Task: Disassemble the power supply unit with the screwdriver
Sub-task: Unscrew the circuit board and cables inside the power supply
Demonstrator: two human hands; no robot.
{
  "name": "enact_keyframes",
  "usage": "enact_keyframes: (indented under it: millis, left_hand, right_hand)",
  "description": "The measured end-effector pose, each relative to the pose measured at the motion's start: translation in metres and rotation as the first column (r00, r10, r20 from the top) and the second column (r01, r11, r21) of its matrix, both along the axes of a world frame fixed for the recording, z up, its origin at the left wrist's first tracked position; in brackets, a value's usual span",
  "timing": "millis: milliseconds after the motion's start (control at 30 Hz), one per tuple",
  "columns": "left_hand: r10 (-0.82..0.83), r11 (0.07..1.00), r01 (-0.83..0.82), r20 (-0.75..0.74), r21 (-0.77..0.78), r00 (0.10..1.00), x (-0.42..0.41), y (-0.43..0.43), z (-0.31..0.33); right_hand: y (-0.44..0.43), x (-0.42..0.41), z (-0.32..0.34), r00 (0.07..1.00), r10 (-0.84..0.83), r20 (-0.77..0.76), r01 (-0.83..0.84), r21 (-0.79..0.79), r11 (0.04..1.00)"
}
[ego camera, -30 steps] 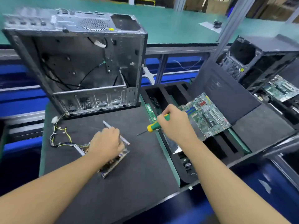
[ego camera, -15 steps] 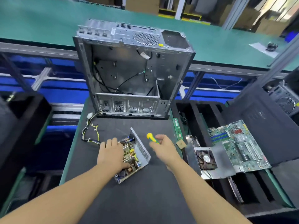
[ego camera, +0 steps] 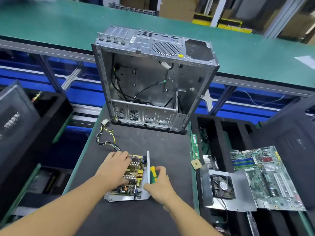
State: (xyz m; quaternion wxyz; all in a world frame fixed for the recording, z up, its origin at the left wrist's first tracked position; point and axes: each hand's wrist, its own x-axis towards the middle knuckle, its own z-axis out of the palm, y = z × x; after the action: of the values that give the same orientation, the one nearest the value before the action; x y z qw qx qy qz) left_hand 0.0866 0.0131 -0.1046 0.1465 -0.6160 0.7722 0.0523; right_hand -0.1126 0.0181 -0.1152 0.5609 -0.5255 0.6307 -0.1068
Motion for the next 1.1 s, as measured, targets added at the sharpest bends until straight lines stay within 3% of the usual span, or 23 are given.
enact_keyframes:
  millis: [100,200,367,500,567,800,867,933,1000,1100]
  left_hand:
    - [-0.094,0.993,0.093,0.016,0.077,0.995,0.006,-0.003,0.004]
    - [-0.231,0.969,0.222,0.078,0.112,0.970,0.015,-0.005,0.009]
    - [-0.514,0.857,0.506,0.115,0.096,0.850,0.020,-0.009,0.018]
    - [-0.628,0.763,0.647,0.241,0.002,0.740,0.016,-0.001,0.025]
    - [-0.614,0.776,0.631,0.258,0.023,0.746,0.015,0.004,0.026]
    - [-0.451,0.888,0.438,0.078,0.140,0.889,0.028,0.018,0.024]
    - [-0.241,0.962,0.246,-0.058,0.117,0.969,0.027,0.029,0.027]
    - [0.010,0.991,0.013,-0.174,0.133,0.985,0.020,0.042,0.024]
    - [0.108,0.979,-0.080,-0.145,0.186,0.984,0.011,0.051,0.018]
    - [-0.003,0.986,0.002,0.004,0.169,1.000,0.000,0.056,0.010]
  right_hand:
    - [0.002,-0.010,-0.003,0.993,-0.043,0.108,0.031,0.111,0.993]
    - [-0.011,-0.029,-0.009,0.971,-0.194,0.142,0.172,0.152,0.973]
    - [-0.019,-0.053,-0.014,0.948,-0.295,0.122,0.278,0.143,0.950]
    - [-0.009,-0.047,-0.017,0.966,-0.227,0.125,0.204,0.176,0.963]
    - [-0.002,-0.042,-0.019,0.983,-0.160,0.087,0.141,0.191,0.971]
    - [0.004,-0.035,-0.023,0.997,-0.079,0.027,0.073,0.182,0.981]
    - [0.005,-0.029,-0.026,0.996,-0.077,0.037,0.069,0.170,0.983]
    - [0.007,-0.023,-0.029,0.996,-0.085,0.032,0.080,0.136,0.988]
    - [0.008,-0.019,-0.032,0.996,-0.083,0.013,0.082,0.090,0.993]
    - [0.007,-0.018,-0.031,0.994,-0.104,0.028,0.102,0.066,0.993]
